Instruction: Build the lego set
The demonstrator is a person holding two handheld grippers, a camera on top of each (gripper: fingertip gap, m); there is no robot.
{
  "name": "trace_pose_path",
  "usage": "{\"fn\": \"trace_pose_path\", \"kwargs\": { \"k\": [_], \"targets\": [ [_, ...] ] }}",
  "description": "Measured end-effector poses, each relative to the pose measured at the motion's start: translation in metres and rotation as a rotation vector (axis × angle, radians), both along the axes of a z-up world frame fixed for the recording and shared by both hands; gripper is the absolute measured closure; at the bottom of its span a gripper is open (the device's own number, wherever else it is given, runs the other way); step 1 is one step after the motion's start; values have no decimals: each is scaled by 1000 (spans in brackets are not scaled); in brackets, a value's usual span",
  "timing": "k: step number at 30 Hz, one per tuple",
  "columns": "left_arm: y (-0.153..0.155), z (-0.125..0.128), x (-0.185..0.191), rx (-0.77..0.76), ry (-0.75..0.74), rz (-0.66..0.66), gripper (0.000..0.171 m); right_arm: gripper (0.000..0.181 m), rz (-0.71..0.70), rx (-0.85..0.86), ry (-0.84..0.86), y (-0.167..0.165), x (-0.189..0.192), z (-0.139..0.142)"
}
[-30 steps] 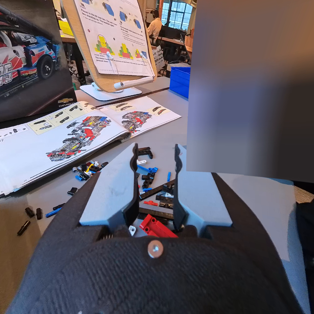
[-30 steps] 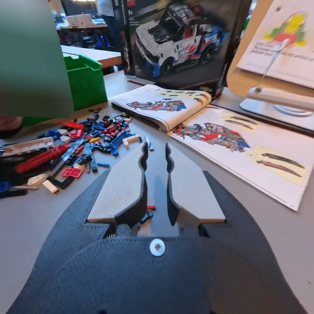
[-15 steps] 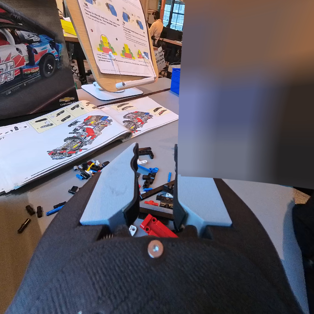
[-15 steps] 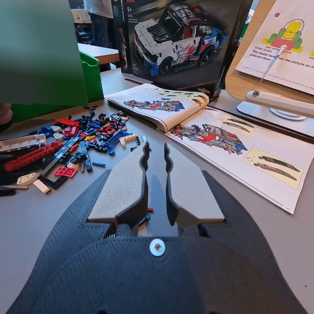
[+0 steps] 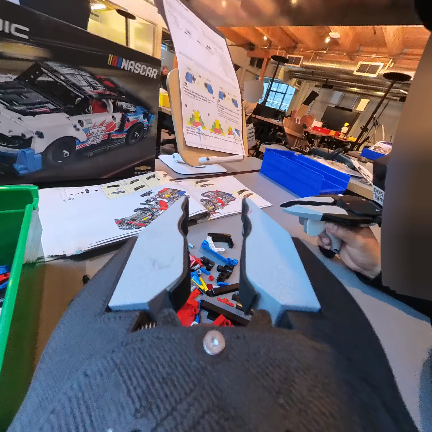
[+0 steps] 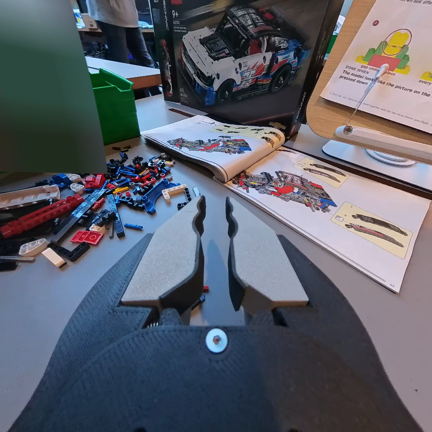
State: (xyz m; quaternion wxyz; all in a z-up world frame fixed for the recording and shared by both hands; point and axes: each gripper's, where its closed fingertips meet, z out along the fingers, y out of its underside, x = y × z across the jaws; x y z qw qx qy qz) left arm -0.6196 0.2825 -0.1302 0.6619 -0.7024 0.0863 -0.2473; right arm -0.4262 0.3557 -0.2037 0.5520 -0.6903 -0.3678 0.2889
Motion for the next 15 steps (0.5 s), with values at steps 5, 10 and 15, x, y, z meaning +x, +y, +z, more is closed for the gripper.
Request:
{"fn": "trace_pose_path", "kwargs": {
  "k": [5, 10, 15],
  "targets": [
    [-1, -2, 8, 0, 35, -26, 129, 169, -4, 12, 10, -1, 2, 3],
    [-1, -7, 12, -17, 53, -41, 131, 169, 6, 4, 5, -1, -1, 1],
    [-1, -7, 14, -16, 67, -46, 131, 170, 8, 6, 6, -1, -2, 1]
  ]
}}
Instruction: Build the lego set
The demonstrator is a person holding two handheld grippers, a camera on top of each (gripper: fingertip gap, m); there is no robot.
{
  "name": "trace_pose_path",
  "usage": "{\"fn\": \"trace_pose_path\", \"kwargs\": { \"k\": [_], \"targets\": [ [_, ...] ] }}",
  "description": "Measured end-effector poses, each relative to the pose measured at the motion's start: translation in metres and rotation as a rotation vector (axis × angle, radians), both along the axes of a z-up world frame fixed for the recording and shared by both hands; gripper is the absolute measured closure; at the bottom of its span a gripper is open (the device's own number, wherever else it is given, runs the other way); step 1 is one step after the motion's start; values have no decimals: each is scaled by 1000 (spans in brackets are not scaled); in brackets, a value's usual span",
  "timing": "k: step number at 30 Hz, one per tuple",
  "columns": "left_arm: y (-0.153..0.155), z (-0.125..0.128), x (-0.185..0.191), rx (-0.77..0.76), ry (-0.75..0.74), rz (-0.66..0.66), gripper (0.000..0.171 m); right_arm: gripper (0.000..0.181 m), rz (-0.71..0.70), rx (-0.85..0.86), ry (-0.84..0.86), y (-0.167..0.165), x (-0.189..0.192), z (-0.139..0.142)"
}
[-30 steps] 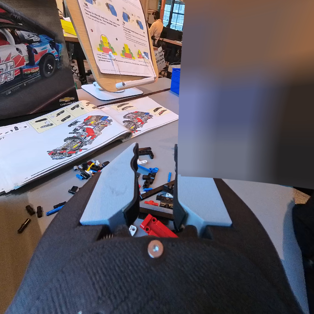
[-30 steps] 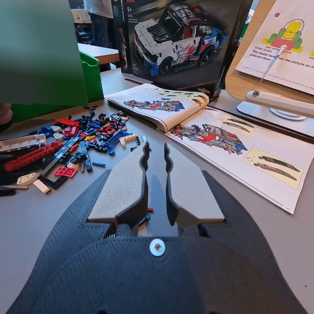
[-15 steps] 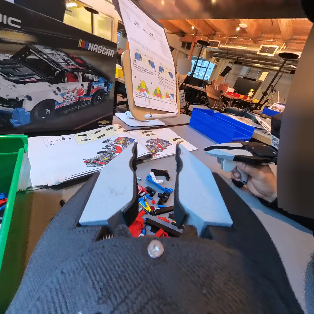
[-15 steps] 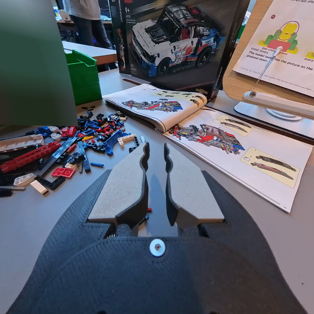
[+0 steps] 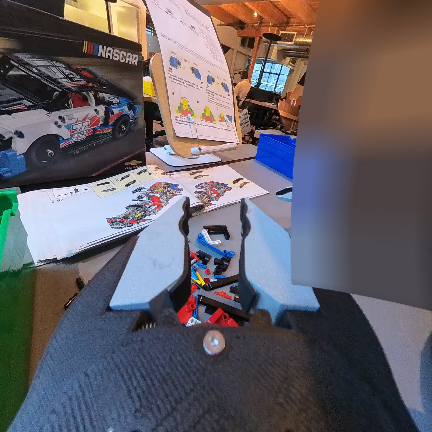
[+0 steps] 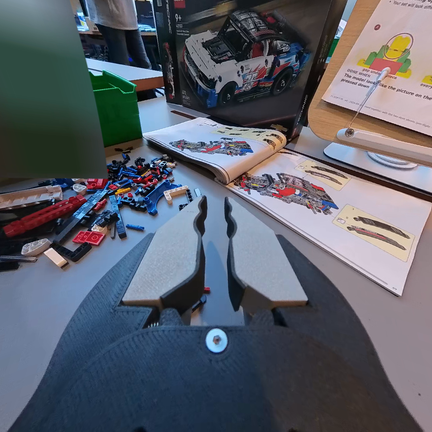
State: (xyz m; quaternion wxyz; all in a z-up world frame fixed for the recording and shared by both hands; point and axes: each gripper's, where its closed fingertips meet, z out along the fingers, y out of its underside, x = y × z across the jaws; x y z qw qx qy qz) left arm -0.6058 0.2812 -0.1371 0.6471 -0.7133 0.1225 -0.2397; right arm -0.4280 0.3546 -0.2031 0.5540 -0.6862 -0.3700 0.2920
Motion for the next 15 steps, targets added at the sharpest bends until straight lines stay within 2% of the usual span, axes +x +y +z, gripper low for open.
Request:
{"fn": "trace_pose_path", "kwargs": {
  "k": [15],
  "targets": [
    [0, -1, 3, 2, 27, -1, 132, 173, 12, -7, 2, -1, -2, -1]
  ]
}}
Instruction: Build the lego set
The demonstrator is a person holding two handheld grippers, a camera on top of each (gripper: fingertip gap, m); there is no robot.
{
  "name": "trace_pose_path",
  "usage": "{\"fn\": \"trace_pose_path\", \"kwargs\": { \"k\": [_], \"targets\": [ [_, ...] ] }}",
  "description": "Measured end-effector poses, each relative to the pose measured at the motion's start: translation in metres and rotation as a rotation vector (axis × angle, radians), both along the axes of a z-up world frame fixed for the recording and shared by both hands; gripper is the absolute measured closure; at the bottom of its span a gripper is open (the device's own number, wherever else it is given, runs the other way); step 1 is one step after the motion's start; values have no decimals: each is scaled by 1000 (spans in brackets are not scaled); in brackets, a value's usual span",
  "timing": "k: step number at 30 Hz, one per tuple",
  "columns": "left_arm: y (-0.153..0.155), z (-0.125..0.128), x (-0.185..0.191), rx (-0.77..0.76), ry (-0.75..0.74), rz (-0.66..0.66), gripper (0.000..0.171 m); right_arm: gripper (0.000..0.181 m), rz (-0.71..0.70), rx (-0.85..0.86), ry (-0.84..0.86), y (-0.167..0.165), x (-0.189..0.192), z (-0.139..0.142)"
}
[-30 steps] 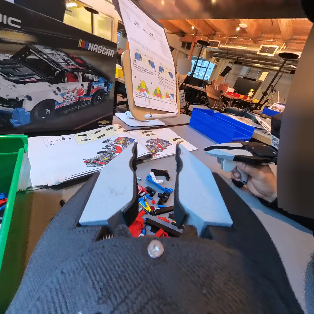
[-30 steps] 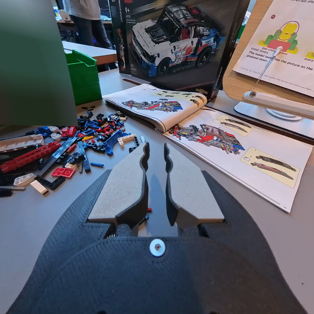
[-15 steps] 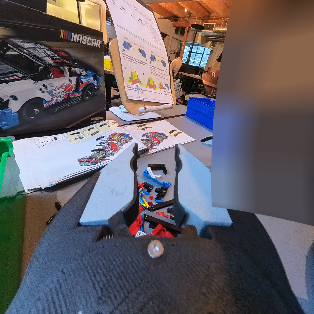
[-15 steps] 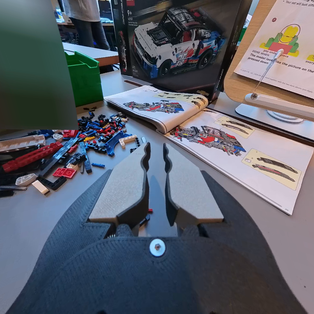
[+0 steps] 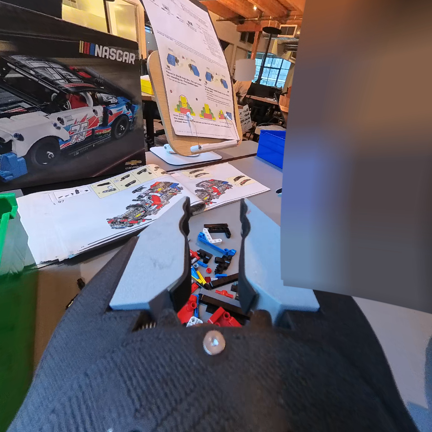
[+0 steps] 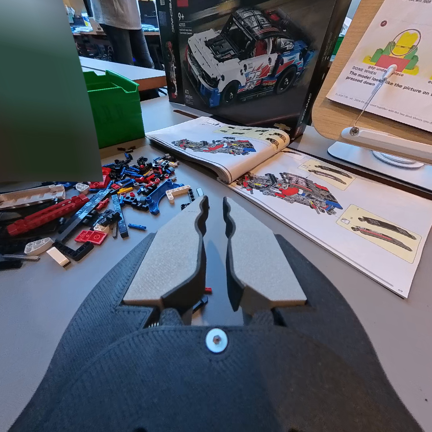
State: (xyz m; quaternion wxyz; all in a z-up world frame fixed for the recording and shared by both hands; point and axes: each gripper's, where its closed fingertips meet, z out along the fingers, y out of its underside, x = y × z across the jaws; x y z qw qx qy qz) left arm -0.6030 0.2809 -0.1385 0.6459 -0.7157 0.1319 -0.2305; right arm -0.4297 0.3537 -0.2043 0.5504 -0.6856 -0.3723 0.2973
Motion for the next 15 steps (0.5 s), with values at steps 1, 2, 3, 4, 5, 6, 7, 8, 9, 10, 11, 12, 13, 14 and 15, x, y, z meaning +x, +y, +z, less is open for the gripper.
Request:
{"fn": "trace_pose_path", "kwargs": {
  "k": [1, 2, 3, 4, 5, 6, 7, 8, 9, 10, 11, 12, 13, 14, 15],
  "targets": [
    [0, 0, 0, 0, 1, -1, 132, 173, 0, 0, 1, 0, 0, 0],
    [0, 0, 1, -1, 3, -2, 132, 173, 1, 0, 4, 0, 0, 1],
    [0, -1, 1, -3, 6, -2, 132, 173, 4, 0, 7, -1, 0, 1],
    [0, -1, 1, -3, 10, 0, 132, 174, 6, 0, 9, -1, 0, 1],
    [0, -2, 1, -3, 12, 2, 132, 174, 8, 0, 8, -1, -1, 1],
    [0, -2, 0, -3, 13, 4, 132, 174, 9, 1, 7, -2, -1, 1],
    [0, -1, 0, -1, 12, 5, 132, 174, 10, 2, 6, -2, -1, 1],
    [0, -1, -1, 1, 11, 8, 132, 174, 11, 2, 5, -2, -2, 1],
    [0, 0, -2, 3, 10, 15, 132, 174, 12, 1, 4, -2, -2, 0],
    [0, 1, -5, 11, 11, 28, 132, 174, 14, 1, 5, -2, -2, 0],
    [0, 3, -7, 23, 12, 43, 132, 175, 16, 0, 7, -3, -2, 1],
    [0, 6, -11, 39, 10, 63, 132, 176, 19, -1, 10, -3, -2, 1],
    [-1, 11, -14, 65, 1, 81, 132, 177, 20, -2, 13, -3, -2, 2],
    [-3, 18, -17, 97, -17, 99, 132, 177, 20, -4, 15, -3, -2, 2],
    [-4, 24, -21, 130, -36, 121, 132, 177, 21, -7, 16, -3, -1, 2]
  ]
}}
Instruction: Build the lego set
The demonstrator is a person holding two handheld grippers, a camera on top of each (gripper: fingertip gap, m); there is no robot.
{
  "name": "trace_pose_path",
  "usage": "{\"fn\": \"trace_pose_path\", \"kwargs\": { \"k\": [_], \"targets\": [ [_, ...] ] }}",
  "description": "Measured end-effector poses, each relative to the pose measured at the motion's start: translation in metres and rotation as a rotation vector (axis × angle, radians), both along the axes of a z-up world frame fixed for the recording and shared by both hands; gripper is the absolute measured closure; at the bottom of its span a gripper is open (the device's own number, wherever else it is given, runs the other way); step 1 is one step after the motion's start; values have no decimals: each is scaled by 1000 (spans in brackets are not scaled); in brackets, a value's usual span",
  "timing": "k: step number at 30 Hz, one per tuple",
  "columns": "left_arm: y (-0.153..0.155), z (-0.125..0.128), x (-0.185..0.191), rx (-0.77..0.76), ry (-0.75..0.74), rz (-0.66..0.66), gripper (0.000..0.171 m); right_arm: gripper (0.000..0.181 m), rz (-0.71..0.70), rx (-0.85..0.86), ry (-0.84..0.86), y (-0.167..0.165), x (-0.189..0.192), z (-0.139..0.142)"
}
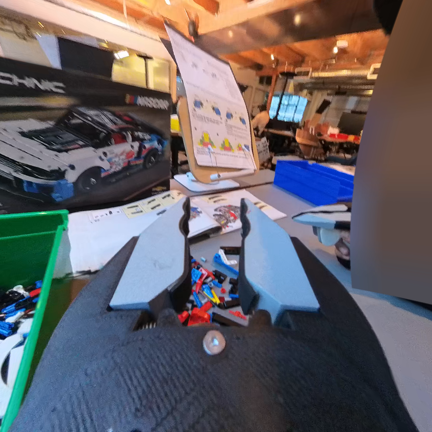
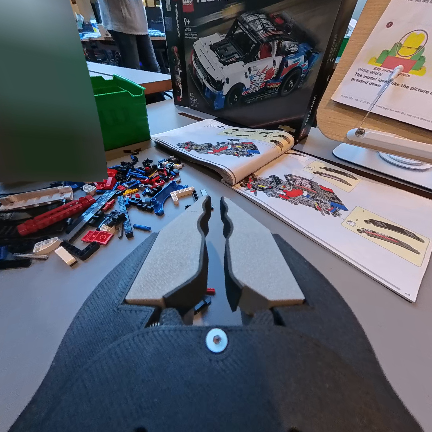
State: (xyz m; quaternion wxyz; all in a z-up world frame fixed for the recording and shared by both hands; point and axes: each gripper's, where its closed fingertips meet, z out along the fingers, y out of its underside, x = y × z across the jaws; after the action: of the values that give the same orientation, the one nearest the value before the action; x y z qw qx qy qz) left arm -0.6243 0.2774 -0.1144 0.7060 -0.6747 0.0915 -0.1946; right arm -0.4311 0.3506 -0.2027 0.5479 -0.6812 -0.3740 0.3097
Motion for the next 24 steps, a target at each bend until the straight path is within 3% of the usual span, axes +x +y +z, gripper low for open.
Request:
{"fn": "trace_pose_path", "kwargs": {
  "k": [3, 17, 24],
  "targets": [
    [1, 7, -8, 42, -5, 63, 133, 178, 4, -7, 2, 0, -1, -1],
    [-2, 8, -6, 58, 18, 66, 134, 178, 5, -4, 5, -1, -1, 0],
    [1, 7, -13, 37, -11, 97, 145, 178, 5, -4, 6, -1, 0, 1]
  ]
}}
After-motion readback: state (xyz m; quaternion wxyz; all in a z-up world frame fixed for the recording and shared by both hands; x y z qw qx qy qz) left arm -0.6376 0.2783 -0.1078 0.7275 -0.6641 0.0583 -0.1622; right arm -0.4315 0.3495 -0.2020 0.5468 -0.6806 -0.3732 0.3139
